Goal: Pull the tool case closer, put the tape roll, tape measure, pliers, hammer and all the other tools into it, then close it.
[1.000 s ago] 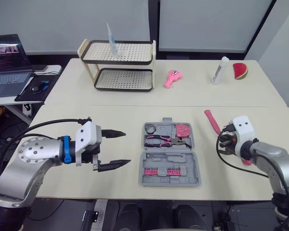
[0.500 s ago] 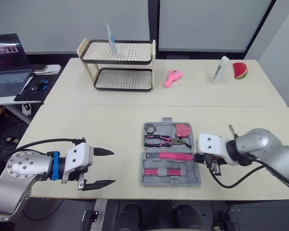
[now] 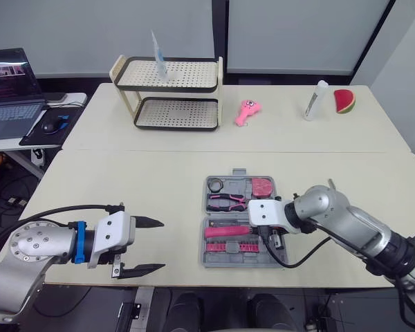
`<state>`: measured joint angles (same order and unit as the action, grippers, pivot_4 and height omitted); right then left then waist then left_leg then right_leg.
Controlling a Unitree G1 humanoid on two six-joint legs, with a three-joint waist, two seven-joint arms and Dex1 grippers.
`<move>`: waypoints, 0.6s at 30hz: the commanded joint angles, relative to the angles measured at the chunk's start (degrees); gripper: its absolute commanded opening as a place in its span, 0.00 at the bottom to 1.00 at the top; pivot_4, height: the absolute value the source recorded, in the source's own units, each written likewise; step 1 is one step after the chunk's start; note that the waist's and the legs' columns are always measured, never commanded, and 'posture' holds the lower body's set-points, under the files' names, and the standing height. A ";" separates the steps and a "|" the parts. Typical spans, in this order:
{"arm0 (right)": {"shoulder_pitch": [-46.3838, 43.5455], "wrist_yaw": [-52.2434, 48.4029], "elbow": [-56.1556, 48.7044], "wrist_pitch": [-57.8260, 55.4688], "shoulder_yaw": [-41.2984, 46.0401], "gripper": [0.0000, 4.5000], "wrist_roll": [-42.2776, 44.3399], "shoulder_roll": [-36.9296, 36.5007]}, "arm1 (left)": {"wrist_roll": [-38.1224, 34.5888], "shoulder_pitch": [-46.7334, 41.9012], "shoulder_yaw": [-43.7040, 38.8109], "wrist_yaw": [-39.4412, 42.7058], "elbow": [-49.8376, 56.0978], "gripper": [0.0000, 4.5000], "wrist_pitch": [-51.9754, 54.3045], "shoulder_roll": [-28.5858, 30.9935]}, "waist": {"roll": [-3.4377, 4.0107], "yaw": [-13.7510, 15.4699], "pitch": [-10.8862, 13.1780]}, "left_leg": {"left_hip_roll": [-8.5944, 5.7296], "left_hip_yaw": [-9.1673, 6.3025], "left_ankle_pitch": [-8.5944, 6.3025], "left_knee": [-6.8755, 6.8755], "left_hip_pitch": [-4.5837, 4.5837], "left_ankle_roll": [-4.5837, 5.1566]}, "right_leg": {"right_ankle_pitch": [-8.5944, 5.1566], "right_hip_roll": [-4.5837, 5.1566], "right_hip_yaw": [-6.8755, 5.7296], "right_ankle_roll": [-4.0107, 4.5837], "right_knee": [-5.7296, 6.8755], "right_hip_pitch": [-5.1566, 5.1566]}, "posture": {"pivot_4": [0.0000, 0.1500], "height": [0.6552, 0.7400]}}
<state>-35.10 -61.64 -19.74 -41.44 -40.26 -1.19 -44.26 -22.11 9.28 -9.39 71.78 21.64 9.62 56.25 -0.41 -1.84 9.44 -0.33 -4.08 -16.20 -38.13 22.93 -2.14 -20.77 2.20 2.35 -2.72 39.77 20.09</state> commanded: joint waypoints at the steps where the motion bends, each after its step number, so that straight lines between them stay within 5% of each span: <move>1: -1.49 -0.83 -0.49 0.96 0.18 0.05 -1.49 1.20 | 0.18 -0.65 -0.12 -0.46 1.52 1.00 0.05 0.52 | 0.00 0.00 0.00 | 0.00 0.00 0.00 0.00 0.00 0.00 | 0.00 0.00 0.00 0.00 0.03 0.01 | 1.00 0.87; 18: 1.10 -1.89 2.74 4.13 0.46 0.05 -5.99 2.20 | -0.19 -2.26 0.66 -1.78 3.37 1.00 2.34 0.52 | 0.00 0.00 0.00 | -0.01 0.00 0.00 -0.02 -0.01 -0.01 | 0.00 -0.02 -0.01 0.00 0.11 0.05 | 1.00 0.87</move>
<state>-33.98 -63.27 -15.77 -38.01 -40.81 -6.75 -42.42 -22.10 7.32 -8.59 70.40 23.29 12.01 56.25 -0.41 -1.84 9.44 -0.33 -4.08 -16.20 -38.15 22.93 -2.15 -20.77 2.18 2.34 -2.72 39.87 20.15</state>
